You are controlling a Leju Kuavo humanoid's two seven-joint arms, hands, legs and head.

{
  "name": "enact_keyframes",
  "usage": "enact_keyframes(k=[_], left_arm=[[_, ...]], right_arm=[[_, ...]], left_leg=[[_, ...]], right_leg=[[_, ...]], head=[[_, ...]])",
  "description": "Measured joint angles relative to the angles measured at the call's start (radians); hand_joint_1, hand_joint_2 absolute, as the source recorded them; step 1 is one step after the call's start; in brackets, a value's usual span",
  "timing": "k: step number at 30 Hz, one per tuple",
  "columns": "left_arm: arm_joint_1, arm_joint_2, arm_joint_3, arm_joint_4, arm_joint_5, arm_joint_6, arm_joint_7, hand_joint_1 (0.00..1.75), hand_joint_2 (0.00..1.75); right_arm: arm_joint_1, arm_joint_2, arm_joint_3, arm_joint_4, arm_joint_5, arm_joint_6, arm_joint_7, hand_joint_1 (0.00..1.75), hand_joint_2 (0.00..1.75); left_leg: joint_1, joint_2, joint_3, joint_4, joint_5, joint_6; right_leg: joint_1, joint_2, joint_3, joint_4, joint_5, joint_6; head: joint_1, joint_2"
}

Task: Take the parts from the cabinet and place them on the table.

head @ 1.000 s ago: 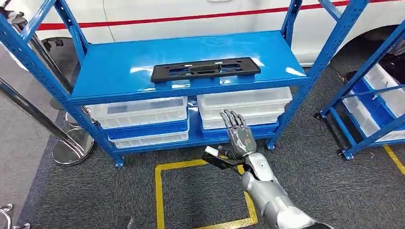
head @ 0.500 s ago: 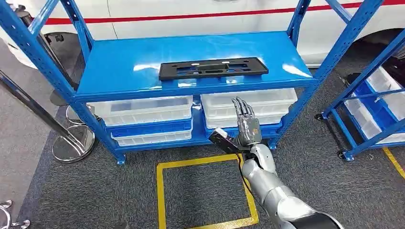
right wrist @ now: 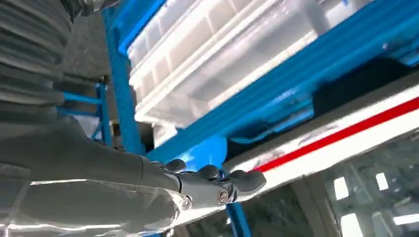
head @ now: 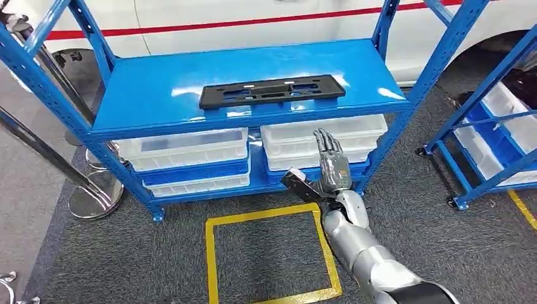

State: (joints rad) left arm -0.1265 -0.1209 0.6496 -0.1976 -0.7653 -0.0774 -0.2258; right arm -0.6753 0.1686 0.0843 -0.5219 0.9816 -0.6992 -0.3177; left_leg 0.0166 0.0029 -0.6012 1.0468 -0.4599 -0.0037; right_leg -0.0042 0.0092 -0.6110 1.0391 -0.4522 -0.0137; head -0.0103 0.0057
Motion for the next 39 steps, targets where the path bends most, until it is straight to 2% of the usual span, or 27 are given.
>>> enact_keyframes(k=[4, 5, 6, 7, 9, 10, 11, 12, 14, 15, 18, 19, 20, 21, 22, 24, 25, 26, 27, 29, 30, 31, 34, 35, 36, 37, 39], left_arm=[[0.002, -0.001, -0.008, 0.0, -0.011, -0.003, -0.006, 0.0, 0.0], [0.002, -0.002, -0.01, 0.0, -0.012, -0.003, -0.006, 0.0, 0.0], [0.001, -0.002, -0.012, 0.0, -0.013, -0.002, -0.008, 0.0, 0.0], [0.0, -0.002, -0.013, 0.0, -0.015, -0.001, -0.011, 0.0, 0.0], [0.001, -0.002, -0.017, 0.0, -0.018, 0.001, -0.016, 0.0, 0.0], [0.001, -0.002, -0.018, 0.0, -0.02, 0.001, -0.017, 0.0, 0.0], [0.001, -0.004, -0.019, 0.0, -0.022, 0.0, -0.02, 0.0, 0.0], [0.002, -0.008, -0.02, 0.0, -0.025, -0.002, -0.022, 0.0, 0.0], [0.001, -0.014, -0.024, 0.0, -0.028, -0.003, -0.024, 0.0, 0.0], [0.001, -0.016, -0.026, 0.0, -0.029, -0.003, -0.026, 0.0, 0.0], [-0.001, -0.02, -0.026, 0.0, -0.03, -0.004, -0.026, 0.0, 0.0], [-0.001, -0.022, -0.027, 0.0, -0.031, -0.007, -0.027, 0.0, 0.0], [-0.002, -0.023, -0.028, 0.0, -0.031, -0.008, -0.029, 0.0, 0.0], [-0.003, -0.023, -0.029, 0.0, -0.032, -0.01, -0.034, 0.0, 0.0], [-0.004, -0.024, -0.029, 0.0, -0.033, -0.011, -0.035, 0.0, 0.0], [-0.005, -0.027, -0.032, 0.0, -0.034, -0.011, -0.035, 0.0, 0.0], [-0.004, -0.029, -0.033, 0.0, -0.035, -0.011, -0.035, 0.0, 0.0], [-0.003, -0.029, -0.033, 0.0, -0.036, -0.01, -0.035, 0.0, 0.0], [-0.004, -0.03, -0.034, 0.0, -0.039, -0.01, -0.035, 0.0, 0.0], [-0.006, -0.03, -0.034, 0.0, -0.042, -0.008, -0.035, 0.0, 0.0], [-0.007, -0.03, -0.034, 0.0, -0.042, -0.008, -0.035, 0.0, 0.0], [-0.01, -0.03, -0.034, 0.0, -0.043, -0.008, -0.034, 0.0, 0.0], [-0.012, -0.034, -0.034, 0.0, -0.045, -0.006, -0.033, 0.0, 0.0], [-0.013, -0.035, -0.034, 0.0, -0.045, -0.006, -0.032, 0.0, 0.0], [-0.013, -0.037, -0.034, 0.0, -0.045, -0.004, -0.032, 0.0, 0.0], [-0.016, -0.037, -0.034, 0.0, -0.045, -0.004, -0.032, 0.0, 0.0], [-0.019, -0.04, -0.035, 0.0, -0.045, -0.004, -0.032, 0.0, 0.0]], right_arm=[[0.016, -0.006, -0.043, -0.016, 0.08, -0.001, 0.02, 0.0, 1.75], [0.02, -0.008, -0.056, -0.02, 0.085, -0.001, 0.02, 0.0, 1.75], [0.021, -0.01, -0.066, -0.021, 0.091, -0.001, 0.02, 0.0, 1.75], [0.022, -0.011, -0.08, -0.022, 0.105, -0.001, 0.019, 0.0, 1.75], [0.035, -0.014, -0.11, -0.022, 0.119, -0.001, 0.007, 0.0, 1.75], [0.045, -0.015, -0.126, -0.022, 0.122, -0.001, 0.001, 0.0, 1.75], [0.055, -0.016, -0.139, -0.024, 0.124, -0.001, -0.005, 0.0, 1.75], [0.059, -0.016, -0.146, -0.029, 0.124, -0.001, -0.011, 0.0, 1.75], [0.058, -0.016, -0.157, -0.039, 0.126, -0.001, -0.017, 0.0, 1.75], [0.057, -0.016, -0.161, -0.044, 0.126, -0.001, -0.017, 0.0, 1.75], [0.062, -0.018, -0.167, -0.047, 0.127, -0.001, -0.019, 0.0, 1.75], [0.063, -0.018, -0.17, -0.048, 0.127, -0.001, -0.023, 0.0, 1.75], [0.063, -0.018, -0.172, -0.052, 0.127, -0.001, -0.028, 0.0, 1.75], [0.062, -0.018, -0.172, -0.058, 0.128, -0.001, -0.035, 0.0, 1.75], [0.061, -0.018, -0.173, -0.064, 0.132, -0.001, -0.038, 0.0, 1.75], [0.066, -0.017, -0.178, -0.074, 0.14, -0.001, -0.047, 0.0, 1.75], [0.071, -0.016, -0.184, -0.079, 0.141, -0.001, -0.051, 0.0, 1.75], [0.076, -0.015, -0.188, -0.085, 0.141, -0.001, -0.055, 0.0, 1.75], [0.079, -0.015, -0.192, -0.091, 0.141, -0.001, -0.059, 0.0, 1.75], [0.08, -0.014, -0.199, -0.106, 0.141, -0.001, -0.071, 0.0, 1.75], [0.08, -0.011, -0.206, -0.119, 0.143, -0.001, -0.079, 0.0, 1.75], [0.08, -0.007, -0.215, -0.13, 0.143, -0.001, -0.088, 0.0, 1.75], [0.088, 0.002, -0.243, -0.164, 0.143, -0.001, -0.114, 0.0, 1.75], [0.088, 0.007, -0.252, -0.177, 0.143, -0.001, -0.124, 0.0, 1.75], [0.09, 0.008, -0.26, -0.19, 0.145, -0.001, -0.126, 0.0, 1.75], [0.089, 0.009, -0.268, -0.198, 0.146, -0.001, -0.127, 0.0, 1.75], [0.095, 0.012, -0.281, -0.209, 0.149, -0.001, -0.131, 0.0, 1.75]], left_leg=[[-0.006, -0.001, -0.003, -0.012, 0.007, 0.018], [0.001, 0.0, 0.003, -0.023, 0.015, 0.029], [0.0, 0.001, 0.003, -0.025, 0.017, 0.032], [0.0, 0.001, 0.002, -0.025, 0.016, 0.04], [-0.001, 0.002, 0.002, -0.025, 0.015, 0.042], [-0.001, 0.002, 0.002, -0.025, 0.015, 0.043], [-0.001, 0.001, 0.003, -0.025, 0.015, 0.043], [-0.001, 0.0, 0.003, -0.024, 0.014, 0.042], [-0.001, 0.0, 0.006, -0.023, 0.012, 0.038], [-0.002, 0.001, 0.005, -0.023, 0.01, 0.034], [-0.006, 0.001, 0.005, -0.024, 0.01, 0.018], [-0.006, 0.002, 0.007, -0.026, 0.011, 0.011], [-0.006, 0.001, 0.006, -0.024, 0.005, 0.005], [-0.003, 0.001, -0.003, -0.002, -0.012, 0.001], [-0.003, 0.001, -0.024, 0.046, -0.043, -0.002], [-0.003, 0.001, -0.098, 0.201, -0.115, -0.007], [-0.003, 0.001, -0.131, 0.267, -0.132, -0.009], [-0.003, 0.001, -0.141, 0.283, -0.123, -0.009], [-0.003, 0.001, -0.13, 0.253, -0.093, -0.008], [-0.003, 0.001, -0.051, 0.086, 0.003, -0.001], [-0.003, 0.001, -0.02, 0.013, 0.027, 0.005], [-0.01, 0.001, -0.004, -0.004, 0.014, 0.008], [-0.013, -0.002, -0.004, -0.013, 0.009, 0.019], [-0.004, -0.002, 0.002, -0.025, 0.014, 0.027], [-0.002, -0.002, 0.008, -0.032, 0.017, 0.031], [-0.002, -0.001, 0.011, -0.034, 0.015, 0.04], [-0.002, -0.001, 0.013, -0.033, 0.012, 0.045]], right_leg=[[0.0, 0.001, -0.002, -0.003, 0.005, 0.018], [-0.003, 0.001, -0.005, 0.003, -0.005, 0.023], [-0.004, -0.001, -0.014, 0.028, -0.024, 0.028], [-0.004, -0.002, -0.041, 0.088, -0.06, 0.033], [-0.008, -0.002, -0.112, 0.236, -0.124, 0.04], [-0.009, -0.003, -0.137, 0.284, -0.134, 0.043], [-0.011, -0.004, -0.139, 0.282, -0.117, 0.044], [-0.012, -0.004, -0.12, 0.238, -0.084, 0.043], [-0.012, -0.005, -0.04, 0.077, -0.001, 0.036], [-0.01, -0.006, -0.009, 0.006, 0.007, 0.031], [0.001, -0.003, -0.005, -0.003, 0.004, 0.022], [0.002, -0.003, -0.005, -0.005, 0.005, 0.015], [-0.007, -0.003, 0.001, -0.014, 0.01, 0.006], [-0.008, -0.003, 0.004, -0.019, 0.012, 0.002], [-0.008, -0.004, 0.005, -0.019, 0.011, -0.003], [-0.006, -0.005, 0.005, -0.018, 0.008, -0.011], [-0.004, -0.005, 0.005, -0.016, 0.007, -0.013], [-0.004, -0.005, 0.006, -0.015, 0.005, -0.014], [-0.004, -0.004, 0.008, -0.013, 0.003, -0.013], [-0.004, 0.0, 0.014, -0.008, -0.004, -0.008], [-0.004, 0.0, 0.016, -0.006, -0.008, -0.005], [0.005, 0.002, 0.014, -0.001, -0.011, 0.001], [0.0, -0.001, 0.015, -0.007, -0.009, 0.013], [0.005, -0.002, 0.016, -0.007, -0.013, 0.02], [-0.002, -0.002, 0.014, 0.008, -0.024, 0.024], [-0.002, -0.003, -0.006, 0.049, -0.049, 0.027], [-0.006, -0.003, -0.09, 0.207, -0.115, 0.036]], head=[[0.0, 0.0], [0.0, 0.0], [0.001, 0.0], [0.0, 0.0], [0.0, 0.0], [0.001, 0.0], [0.001, 0.0], [0.0, 0.0], [0.0, 0.0], [0.001, 0.0], [0.0, 0.0], [0.0, 0.0], [0.0, 0.0], [0.0, 0.0], [0.0, 0.0], [0.0, 0.0], [0.0, 0.0], [0.0, 0.0], [0.0, 0.0], [0.0, 0.0], [0.0, 0.0], [0.0, 0.0], [0.0, 0.0], [0.0, 0.0], [0.001, 0.0], [0.001, 0.0], [0.0, 0.0]])
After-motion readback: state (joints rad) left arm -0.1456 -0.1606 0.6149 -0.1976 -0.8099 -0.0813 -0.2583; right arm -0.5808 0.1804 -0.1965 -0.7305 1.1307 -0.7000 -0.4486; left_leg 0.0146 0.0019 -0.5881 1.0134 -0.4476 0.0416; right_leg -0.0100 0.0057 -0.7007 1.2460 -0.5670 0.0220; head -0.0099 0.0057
